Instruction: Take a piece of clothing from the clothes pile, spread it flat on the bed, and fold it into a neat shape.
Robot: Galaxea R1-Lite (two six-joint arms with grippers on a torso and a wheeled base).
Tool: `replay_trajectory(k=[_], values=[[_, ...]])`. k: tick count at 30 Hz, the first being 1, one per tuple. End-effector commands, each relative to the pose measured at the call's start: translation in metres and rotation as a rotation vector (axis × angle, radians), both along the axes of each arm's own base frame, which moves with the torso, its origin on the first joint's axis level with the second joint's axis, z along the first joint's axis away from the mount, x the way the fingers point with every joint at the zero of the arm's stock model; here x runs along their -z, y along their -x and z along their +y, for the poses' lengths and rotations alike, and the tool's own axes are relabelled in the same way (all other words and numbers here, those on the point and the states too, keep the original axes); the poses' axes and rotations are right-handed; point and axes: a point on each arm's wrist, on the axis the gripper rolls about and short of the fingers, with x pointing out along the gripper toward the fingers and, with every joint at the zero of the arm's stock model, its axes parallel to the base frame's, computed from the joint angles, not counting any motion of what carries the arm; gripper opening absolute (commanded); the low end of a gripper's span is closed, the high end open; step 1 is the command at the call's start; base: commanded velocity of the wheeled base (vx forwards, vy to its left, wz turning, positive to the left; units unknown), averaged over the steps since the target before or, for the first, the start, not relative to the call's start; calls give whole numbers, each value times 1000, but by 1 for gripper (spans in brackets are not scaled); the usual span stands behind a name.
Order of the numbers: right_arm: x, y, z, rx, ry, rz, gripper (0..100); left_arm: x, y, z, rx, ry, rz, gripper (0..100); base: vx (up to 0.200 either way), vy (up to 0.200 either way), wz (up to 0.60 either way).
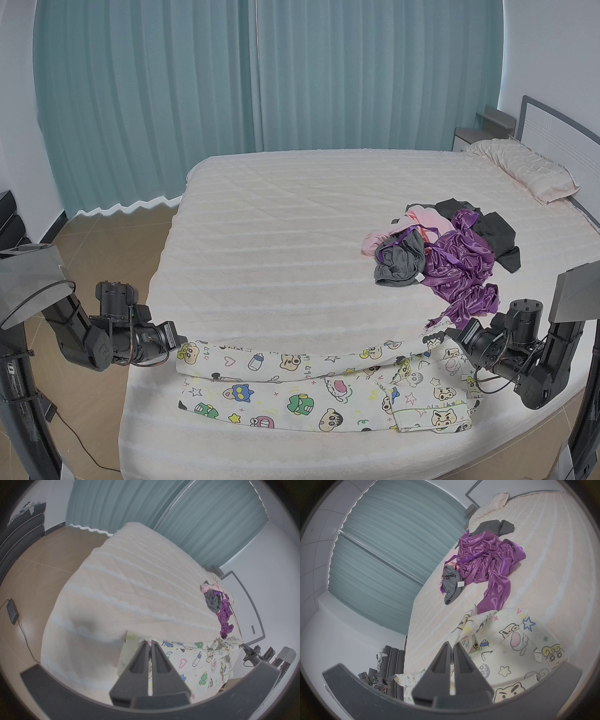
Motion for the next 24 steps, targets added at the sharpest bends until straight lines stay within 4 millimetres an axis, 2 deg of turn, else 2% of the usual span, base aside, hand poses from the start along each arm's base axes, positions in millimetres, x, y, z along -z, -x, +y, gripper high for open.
replay_trajectory(k=[1,15,20,24], values=[[-2,-1,-1,4,-3,-12,0,-16,-11,3,-13,-1,-72,0,0,0,0],[-2,-2,-4,19,-3,-13,0,-50,-56,-6,-142,102,-208,0,0,0,0],[0,2,-4,19,0,-5,0,-59,-63,-12,-164,136,-233,0,0,0,0],[0,13,-6,16,3,-4,0,-60,-66,-15,-188,127,-244,0,0,0,0]])
